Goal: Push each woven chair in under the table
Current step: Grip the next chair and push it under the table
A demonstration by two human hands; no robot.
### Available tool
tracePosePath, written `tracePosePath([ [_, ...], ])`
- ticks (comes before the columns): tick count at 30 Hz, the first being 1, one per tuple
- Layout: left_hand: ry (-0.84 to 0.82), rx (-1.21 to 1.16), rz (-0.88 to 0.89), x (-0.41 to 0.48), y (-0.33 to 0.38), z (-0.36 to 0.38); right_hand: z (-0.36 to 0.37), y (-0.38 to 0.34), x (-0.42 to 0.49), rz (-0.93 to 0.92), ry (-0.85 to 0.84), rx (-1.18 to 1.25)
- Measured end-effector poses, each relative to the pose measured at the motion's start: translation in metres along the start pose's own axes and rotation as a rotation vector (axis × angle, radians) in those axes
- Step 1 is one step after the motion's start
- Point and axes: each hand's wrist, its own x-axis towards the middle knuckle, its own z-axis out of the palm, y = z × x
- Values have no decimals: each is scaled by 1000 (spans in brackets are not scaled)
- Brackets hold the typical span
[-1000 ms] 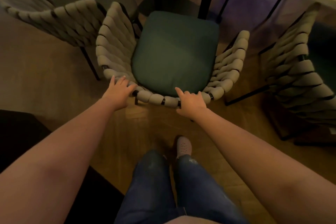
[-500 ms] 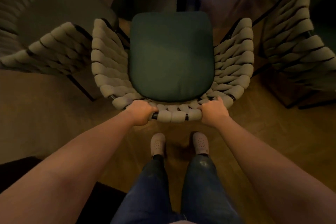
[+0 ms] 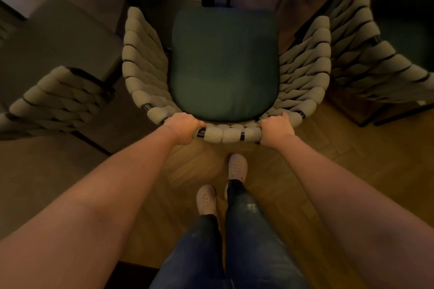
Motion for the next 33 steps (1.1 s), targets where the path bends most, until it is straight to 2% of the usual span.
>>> tracePosePath([
  [10, -17, 6, 40, 33, -7, -22, -6, 28, 26, 11, 2, 4],
  [12, -72, -52, 27, 31, -9, -34, -6, 31, 27, -6, 0, 15],
  [14, -112, -325, -92, 21, -11, -48, -8, 34, 27, -32, 2, 46],
  [16, 36, -604, -281, 10, -19, -52, -12, 38, 28, -59, -18, 82],
  [17, 173, -642, -381, 7, -26, -48, -15, 40, 29, -72, -40, 100],
  [19, 392, -537, -566, 2, -32, -39, -17, 42, 29, -93, -64, 131],
  [21, 535, -499, -717, 1, -28, -30, -18, 43, 29, -99, -69, 149],
  [22, 579, -582, -817, 1, -21, -28, -17, 43, 28, -100, -69, 155],
  [23, 605, -780, -944, 2, -13, -29, -16, 43, 28, -104, -63, 154],
  [25, 590, -1377, -1229, 9, -5, -34, -15, 41, 27, -112, -53, 158],
  [26, 565, -1652, -1333, 13, -4, -38, -14, 41, 27, -112, -45, 168],
  [27, 537, -1818, -1385, 14, -6, -42, -13, 40, 27, -111, -37, 181],
  [28, 509, -1872, -1406, 16, -8, -44, -11, 41, 27, -113, -32, 189],
  [33, 481, -1732, -1405, 24, -6, -37, -4, 49, 28, -147, 11, 180],
])
